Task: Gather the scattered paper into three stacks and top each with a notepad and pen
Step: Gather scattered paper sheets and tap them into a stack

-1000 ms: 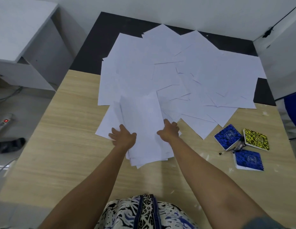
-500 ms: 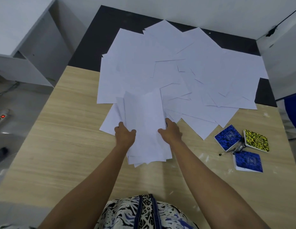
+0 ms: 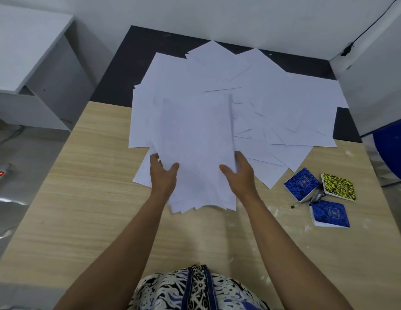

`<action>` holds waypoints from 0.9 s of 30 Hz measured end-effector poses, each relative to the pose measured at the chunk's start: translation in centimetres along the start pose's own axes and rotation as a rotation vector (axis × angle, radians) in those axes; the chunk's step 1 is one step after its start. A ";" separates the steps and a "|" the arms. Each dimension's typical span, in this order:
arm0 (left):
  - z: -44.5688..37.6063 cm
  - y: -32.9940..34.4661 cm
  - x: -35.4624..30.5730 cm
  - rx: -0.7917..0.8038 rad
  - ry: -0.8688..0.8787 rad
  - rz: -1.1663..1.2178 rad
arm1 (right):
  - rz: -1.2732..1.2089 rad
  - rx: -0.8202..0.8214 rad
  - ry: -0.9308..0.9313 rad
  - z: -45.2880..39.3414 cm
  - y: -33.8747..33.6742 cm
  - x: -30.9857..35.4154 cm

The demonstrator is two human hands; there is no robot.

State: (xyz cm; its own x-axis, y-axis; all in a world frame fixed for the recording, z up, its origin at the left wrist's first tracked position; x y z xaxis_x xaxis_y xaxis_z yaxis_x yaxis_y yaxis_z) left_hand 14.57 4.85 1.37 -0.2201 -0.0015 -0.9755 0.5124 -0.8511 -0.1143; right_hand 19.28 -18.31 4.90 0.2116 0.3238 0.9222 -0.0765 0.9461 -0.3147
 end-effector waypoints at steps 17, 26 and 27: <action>0.6 0.6 -4.3 0.213 0.201 0.022 | -0.243 -0.080 0.139 2.1 -3.5 -1.3; 0.9 0.2 -6.9 0.233 0.264 0.098 | -0.350 -0.153 0.014 3.4 -4.7 1.4; 1.0 0.3 -7.1 0.247 0.278 0.093 | -0.335 -0.144 0.005 3.4 -4.7 1.6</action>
State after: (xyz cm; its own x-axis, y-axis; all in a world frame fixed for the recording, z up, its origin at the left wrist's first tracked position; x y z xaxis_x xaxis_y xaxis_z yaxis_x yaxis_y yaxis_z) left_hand 15.47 4.12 8.48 0.0689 0.0288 -0.9972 0.2962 -0.9551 -0.0072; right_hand 16.63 -22.25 8.60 0.2060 -0.0048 0.9786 0.1360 0.9904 -0.0238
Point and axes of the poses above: each hand's wrist, its own z-axis away from the middle knuckle, its own y-axis out of the palm, x = y × z, the point moved 7 cm from there along -z, towards the middle knuckle, and after that the axes turned 7 degrees about y, right-handed, at the moved point
